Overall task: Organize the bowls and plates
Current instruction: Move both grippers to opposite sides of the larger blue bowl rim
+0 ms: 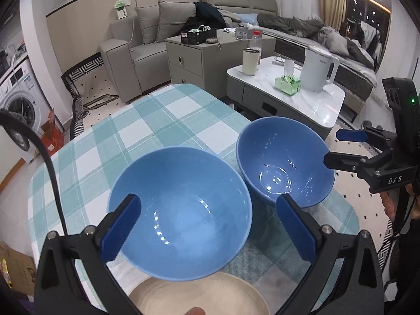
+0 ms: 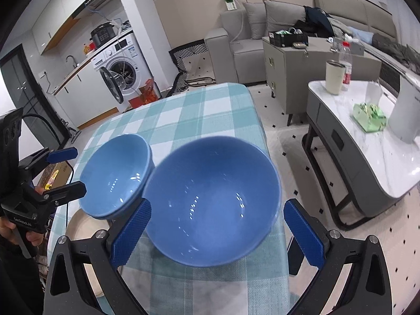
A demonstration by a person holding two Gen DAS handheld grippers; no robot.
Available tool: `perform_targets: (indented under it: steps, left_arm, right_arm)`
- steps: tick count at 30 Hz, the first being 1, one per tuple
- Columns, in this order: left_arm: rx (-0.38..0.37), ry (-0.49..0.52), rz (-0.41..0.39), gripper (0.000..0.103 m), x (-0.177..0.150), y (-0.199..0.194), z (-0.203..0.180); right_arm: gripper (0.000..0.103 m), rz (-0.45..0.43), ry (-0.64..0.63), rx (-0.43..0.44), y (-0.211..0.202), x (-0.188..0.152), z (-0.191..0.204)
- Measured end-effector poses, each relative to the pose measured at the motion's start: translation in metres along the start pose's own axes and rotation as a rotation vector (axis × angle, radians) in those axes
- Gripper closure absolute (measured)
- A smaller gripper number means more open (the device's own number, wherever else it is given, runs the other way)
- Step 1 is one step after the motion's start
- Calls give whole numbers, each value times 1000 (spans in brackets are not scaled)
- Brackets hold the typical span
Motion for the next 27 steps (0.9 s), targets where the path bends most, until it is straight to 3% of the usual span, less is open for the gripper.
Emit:
perform_targets:
  steps: [8, 24, 27]
  left_arm:
    - [-40, 54, -11, 0, 7, 10, -24]
    - [-126, 58, -1, 2, 44, 43, -46]
    - [-133, 69, 13, 10, 51, 54, -52]
  right_arm:
    - [0, 11, 53, -14, 8, -17, -20]
    - [1, 10, 59, 12, 22, -19, -28]
    - [1, 12, 54, 17, 25, -18, -29]
Point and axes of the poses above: each gripper's, at about its wrist camera, not at the fingertips, and y roughly the way its jaws point, z to its left, x to its top, the point moved 1 cm from there along y, roughly the way its jaws point, and after that the axes turned 11 degrees about x, right-handed, at the moved point
